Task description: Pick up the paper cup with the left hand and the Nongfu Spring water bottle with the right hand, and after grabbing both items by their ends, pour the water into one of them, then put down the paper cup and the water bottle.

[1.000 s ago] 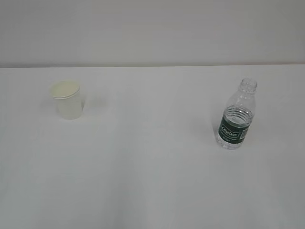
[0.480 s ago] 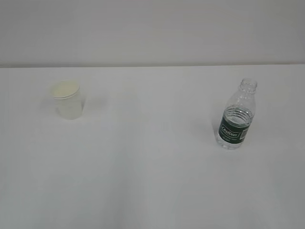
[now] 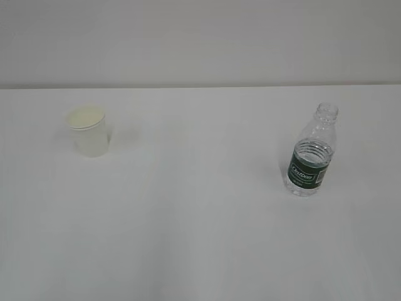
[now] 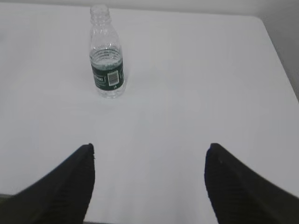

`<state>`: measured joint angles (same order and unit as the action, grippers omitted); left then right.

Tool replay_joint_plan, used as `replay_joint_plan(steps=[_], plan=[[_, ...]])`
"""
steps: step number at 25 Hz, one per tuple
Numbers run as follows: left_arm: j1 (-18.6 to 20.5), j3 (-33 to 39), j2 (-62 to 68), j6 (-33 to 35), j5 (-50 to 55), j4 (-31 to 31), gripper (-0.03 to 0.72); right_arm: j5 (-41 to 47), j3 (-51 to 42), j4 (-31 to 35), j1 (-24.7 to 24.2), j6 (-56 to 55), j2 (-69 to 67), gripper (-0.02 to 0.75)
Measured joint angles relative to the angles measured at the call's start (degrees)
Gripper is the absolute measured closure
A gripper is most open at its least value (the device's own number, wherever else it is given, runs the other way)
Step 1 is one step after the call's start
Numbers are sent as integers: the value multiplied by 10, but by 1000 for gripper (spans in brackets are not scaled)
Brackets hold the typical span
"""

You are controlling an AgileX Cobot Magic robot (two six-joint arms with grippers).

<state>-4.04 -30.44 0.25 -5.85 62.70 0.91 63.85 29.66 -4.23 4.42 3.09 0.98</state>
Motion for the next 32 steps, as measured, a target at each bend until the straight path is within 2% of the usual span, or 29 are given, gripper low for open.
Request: replay_joint_plan(steps=[16,23,32], plan=[[0,-6,118,0,-23,3,97,-11,17,22,0,0,-50,192],[0,-34,163,0,-75,-3,97,-44,33,24,0,0,-101,192],[0,-34,258,0,-162,-24,99,-111,34,25,0,0,-156,192]])
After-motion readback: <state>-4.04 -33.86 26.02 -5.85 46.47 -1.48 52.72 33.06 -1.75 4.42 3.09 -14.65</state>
